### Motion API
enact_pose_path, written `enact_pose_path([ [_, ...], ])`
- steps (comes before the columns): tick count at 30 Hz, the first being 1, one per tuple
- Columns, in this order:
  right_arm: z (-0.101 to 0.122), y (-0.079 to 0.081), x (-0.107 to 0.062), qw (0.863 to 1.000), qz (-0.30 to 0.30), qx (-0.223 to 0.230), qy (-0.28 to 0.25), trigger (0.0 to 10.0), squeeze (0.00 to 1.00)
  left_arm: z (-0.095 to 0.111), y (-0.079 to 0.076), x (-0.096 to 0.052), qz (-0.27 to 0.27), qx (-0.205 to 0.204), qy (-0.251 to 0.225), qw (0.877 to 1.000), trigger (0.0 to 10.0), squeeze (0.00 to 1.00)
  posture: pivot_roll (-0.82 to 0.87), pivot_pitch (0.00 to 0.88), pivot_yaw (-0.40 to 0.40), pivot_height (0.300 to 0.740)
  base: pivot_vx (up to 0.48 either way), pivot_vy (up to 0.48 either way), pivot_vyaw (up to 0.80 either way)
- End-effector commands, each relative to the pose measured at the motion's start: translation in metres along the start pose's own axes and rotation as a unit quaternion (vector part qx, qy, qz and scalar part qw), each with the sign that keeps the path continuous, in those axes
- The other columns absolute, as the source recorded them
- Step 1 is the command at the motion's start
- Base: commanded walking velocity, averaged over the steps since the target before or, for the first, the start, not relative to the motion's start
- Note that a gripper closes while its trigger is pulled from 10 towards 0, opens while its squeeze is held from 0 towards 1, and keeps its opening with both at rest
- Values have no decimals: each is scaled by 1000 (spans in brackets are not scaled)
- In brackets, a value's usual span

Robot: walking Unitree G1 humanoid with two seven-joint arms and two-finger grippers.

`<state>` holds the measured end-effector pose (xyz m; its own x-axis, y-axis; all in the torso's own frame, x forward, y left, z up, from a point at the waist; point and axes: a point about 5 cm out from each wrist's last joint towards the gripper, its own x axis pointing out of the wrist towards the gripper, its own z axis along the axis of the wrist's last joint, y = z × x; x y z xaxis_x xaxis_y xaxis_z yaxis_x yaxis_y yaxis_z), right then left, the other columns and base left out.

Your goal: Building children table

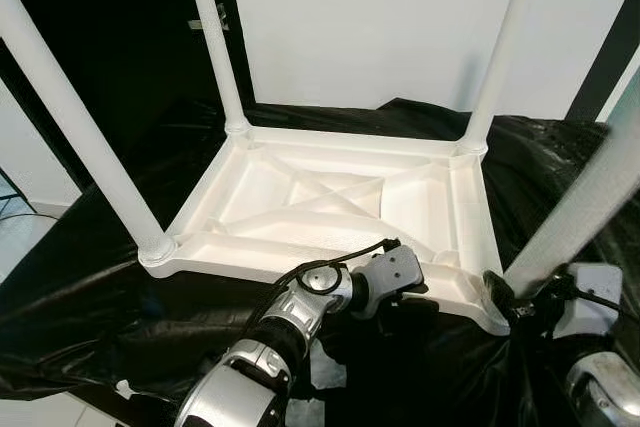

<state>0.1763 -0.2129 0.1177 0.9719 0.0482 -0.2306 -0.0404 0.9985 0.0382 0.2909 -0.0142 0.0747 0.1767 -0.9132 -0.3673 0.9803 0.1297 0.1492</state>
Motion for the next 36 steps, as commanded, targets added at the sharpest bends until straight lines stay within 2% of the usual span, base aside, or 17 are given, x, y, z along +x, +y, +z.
enact_pose_path([
  [1,-73,19,-21,973,28,113,199,10000,0,-30,13,-14,138,-37,67,987,10000,0,-197,0,80,740,0,0,0],
  [4,-72,26,-17,959,25,168,229,10000,0,-30,13,-14,138,-38,68,987,10000,0,-193,0,77,740,0,0,0],
  [6,-72,27,-16,955,24,178,238,10000,0,-31,12,-14,138,-38,68,987,10000,0,-192,0,77,740,0,0,0],
  [10,-67,31,-14,954,27,183,234,10000,0,-31,13,-15,138,-38,69,987,10000,0,-189,0,76,740,0,0,0],
  [14,-57,34,-5,965,17,176,192,10000,0,-32,13,-16,140,-39,69,987,10000,0,-181,0,77,740,0,0,0],
  [16,-53,39,2,972,26,149,178,10000,0,-33,13,-16,140,-39,69,987,10000,0,-174,0,77,740,0,0,0],
  [19,-52,41,4,973,34,142,179,10000,0,-33,13,-16,139,-39,69,987,10000,0,-173,0,77,740,0,0,0],
  [21,-50,41,4,973,51,119,191,10000,0,-33,14,-18,141,-39,70,987,10000,0,-166,0,74,740,0,0,0],
  [23,-49,37,-1,970,76,79,217,10000,0,-35,14,-20,144,-41,71,986,10000,0,-168,0,71,740,0,0,0],
  [27,-48,35,-3,968,82,69,226,10000,0,-35,14,-20,145,-41,72,986,10000,0,-169,0,69,740,0,0,0],
  [31,-45,25,-6,966,82,48,240,10000,0,-36,13,-20,145,-43,72,986,10000,0,-175,0,64,740,0,0,0],
  [36,-39,12,-12,961,90,-7,260,10000,0,-33,12,-15,144,-45,67,986,10000,0,-181,0,56,740,0,0,0],
])
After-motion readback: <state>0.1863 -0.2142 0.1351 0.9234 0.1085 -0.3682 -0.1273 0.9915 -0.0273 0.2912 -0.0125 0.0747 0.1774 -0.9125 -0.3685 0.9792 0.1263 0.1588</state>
